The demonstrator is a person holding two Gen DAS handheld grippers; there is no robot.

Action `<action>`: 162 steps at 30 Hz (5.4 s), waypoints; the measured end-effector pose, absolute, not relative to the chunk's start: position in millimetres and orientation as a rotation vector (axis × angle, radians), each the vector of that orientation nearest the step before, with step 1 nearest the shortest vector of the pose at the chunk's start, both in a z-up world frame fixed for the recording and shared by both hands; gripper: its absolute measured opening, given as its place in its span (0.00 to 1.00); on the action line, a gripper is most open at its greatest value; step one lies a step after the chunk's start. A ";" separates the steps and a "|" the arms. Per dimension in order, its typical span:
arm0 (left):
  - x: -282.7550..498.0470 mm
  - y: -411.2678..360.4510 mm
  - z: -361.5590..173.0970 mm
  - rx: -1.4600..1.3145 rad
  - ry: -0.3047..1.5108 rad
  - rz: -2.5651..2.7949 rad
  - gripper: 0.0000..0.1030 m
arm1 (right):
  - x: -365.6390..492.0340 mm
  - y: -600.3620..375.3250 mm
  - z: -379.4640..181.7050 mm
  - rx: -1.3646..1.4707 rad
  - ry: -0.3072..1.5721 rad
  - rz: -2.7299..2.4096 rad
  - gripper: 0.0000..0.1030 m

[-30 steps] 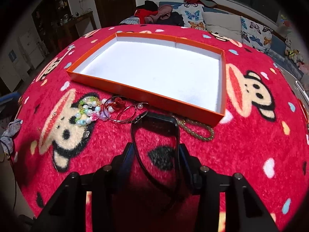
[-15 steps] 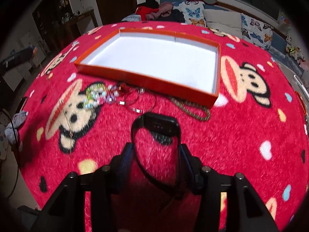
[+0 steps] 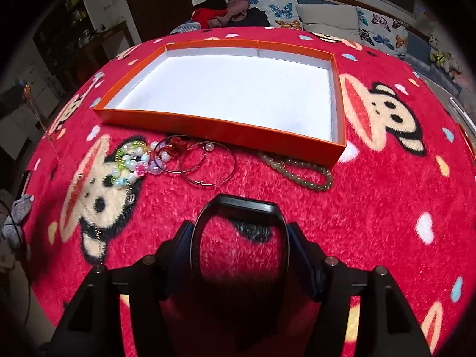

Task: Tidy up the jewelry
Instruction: 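Carry the earrings into the tray and open the left tool, then lower the black watch band into the tray and open the right tool, then grasp the beaded bracelet with the left tool while the right tool reaches the silver hoop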

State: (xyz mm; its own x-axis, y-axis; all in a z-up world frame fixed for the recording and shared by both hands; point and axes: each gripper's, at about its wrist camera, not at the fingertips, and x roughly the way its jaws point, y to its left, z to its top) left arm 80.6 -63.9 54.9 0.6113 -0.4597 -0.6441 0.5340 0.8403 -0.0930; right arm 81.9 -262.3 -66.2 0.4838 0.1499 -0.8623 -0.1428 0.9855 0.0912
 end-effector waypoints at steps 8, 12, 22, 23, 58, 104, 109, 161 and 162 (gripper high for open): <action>93.6 -64.2 80.3 0.134 0.666 -0.563 0.11 | 78.3 -268.8 -43.1 0.044 1.007 0.207 0.60; 110.9 -65.7 103.9 0.150 0.629 -0.552 0.11 | 89.4 -272.4 -13.5 0.047 0.939 0.237 0.60; 176.7 -72.0 139.8 0.192 0.594 -0.512 0.11 | 162.9 -282.6 9.4 0.067 0.882 0.252 0.60; 182.9 -72.9 137.5 0.193 0.600 -0.506 0.11 | 170.6 -282.7 5.0 0.072 0.891 0.254 0.60; 255.5 -72.6 -52.1 0.151 1.037 -0.475 0.15 | 209.5 -273.9 -56.6 0.014 1.028 0.200 0.63; 151.1 -92.0 -22.6 0.168 0.944 -0.610 0.58 | 139.2 -285.9 -45.3 0.035 1.007 0.257 0.67; 153.5 -91.0 -28.7 0.170 0.953 -0.611 0.58 | 133.7 -277.4 -44.1 -0.005 1.003 0.312 0.67; 151.8 -99.9 -36.0 0.236 0.959 -0.649 0.58 | 140.8 -239.5 -59.5 -0.098 1.056 0.518 0.54; 152.5 -99.4 -36.6 0.235 0.959 -0.647 0.58 | 142.1 -240.0 -59.3 -0.091 1.058 0.523 0.54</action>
State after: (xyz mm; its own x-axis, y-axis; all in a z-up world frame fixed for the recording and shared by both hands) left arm 152.5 -99.4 -36.6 0.4051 -0.4064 -0.8190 0.6069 0.7895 -0.0916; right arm 142.1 -240.0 -59.3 0.3812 0.3667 -0.8487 -0.4520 0.8747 0.1749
